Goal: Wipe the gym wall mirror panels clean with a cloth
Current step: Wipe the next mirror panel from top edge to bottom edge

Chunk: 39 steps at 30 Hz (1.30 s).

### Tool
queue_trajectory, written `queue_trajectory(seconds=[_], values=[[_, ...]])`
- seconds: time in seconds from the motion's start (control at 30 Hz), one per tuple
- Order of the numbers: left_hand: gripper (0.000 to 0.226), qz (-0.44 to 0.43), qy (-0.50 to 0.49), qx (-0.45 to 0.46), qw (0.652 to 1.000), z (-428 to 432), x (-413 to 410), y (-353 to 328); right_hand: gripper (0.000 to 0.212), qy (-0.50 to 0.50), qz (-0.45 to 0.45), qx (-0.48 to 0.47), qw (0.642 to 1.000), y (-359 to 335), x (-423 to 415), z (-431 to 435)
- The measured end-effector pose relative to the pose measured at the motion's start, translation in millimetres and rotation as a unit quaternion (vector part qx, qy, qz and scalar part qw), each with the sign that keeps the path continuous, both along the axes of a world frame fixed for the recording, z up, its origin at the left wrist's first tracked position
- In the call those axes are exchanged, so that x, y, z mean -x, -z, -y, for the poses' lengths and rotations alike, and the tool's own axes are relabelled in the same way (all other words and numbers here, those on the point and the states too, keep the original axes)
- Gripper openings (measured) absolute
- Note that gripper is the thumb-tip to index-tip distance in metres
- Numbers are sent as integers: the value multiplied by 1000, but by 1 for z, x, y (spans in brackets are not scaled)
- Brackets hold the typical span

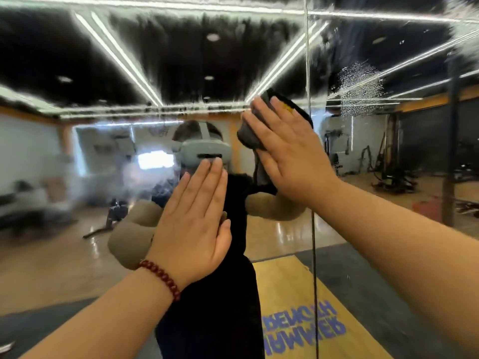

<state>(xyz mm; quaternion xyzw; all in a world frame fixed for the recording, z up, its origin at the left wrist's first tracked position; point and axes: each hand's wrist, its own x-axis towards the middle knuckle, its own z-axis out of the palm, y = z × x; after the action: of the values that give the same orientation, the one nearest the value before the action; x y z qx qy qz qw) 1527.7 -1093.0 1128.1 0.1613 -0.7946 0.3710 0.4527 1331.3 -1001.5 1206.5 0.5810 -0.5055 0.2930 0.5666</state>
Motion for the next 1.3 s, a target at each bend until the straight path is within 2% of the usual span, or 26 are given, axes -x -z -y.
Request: queue_trajectory(seconds=[0.07, 0.2, 0.3, 0.43, 0.53, 0.67, 0.73, 0.9, 1.0, 1.1, 1.23, 1.3], values=[[70, -6, 8, -15, 1000, 1, -1, 10, 56, -8, -2, -4, 1000, 48, -4, 1], [72, 22, 4, -42, 999, 0, -8, 46, 62, 40, 21, -103, 994, 171, -21, -12], [72, 33, -7, -49, 998, -1, -10, 67, 59, 38, 43, -100, 993, 153, -33, -8], [73, -3, -13, -54, 998, -2, -3, 77, 54, 14, 104, -18, 994, 90, -46, 14], [73, -16, -22, -48, 998, 0, 1, 84, 54, 25, 111, 3, 993, 128, -39, 13], [72, -24, -29, -39, 999, 2, 3, 84, 66, 60, 138, -47, 988, 223, -33, -4], [72, -26, -30, -37, 999, 2, 4, 85, 67, 59, 162, -52, 984, 230, -37, -4], [70, -39, -42, -25, 998, 0, 7, 84, 59, 7, 257, 31, 966, 124, -43, 11], [70, -44, -45, -29, 998, 0, 6, 84, 57, -3, 238, 56, 970, 97, -34, 13], [69, -46, -45, -30, 998, -1, 7, 85, 59, 3, 215, 37, 976, 132, -31, 11], [69, -46, -46, -30, 997, -1, 7, 84, 71, 37, 189, -45, 980, 227, -39, 2], [69, -41, -49, -36, 997, -2, 6, 83, 71, 50, 210, -53, 975, 246, -46, 0]])
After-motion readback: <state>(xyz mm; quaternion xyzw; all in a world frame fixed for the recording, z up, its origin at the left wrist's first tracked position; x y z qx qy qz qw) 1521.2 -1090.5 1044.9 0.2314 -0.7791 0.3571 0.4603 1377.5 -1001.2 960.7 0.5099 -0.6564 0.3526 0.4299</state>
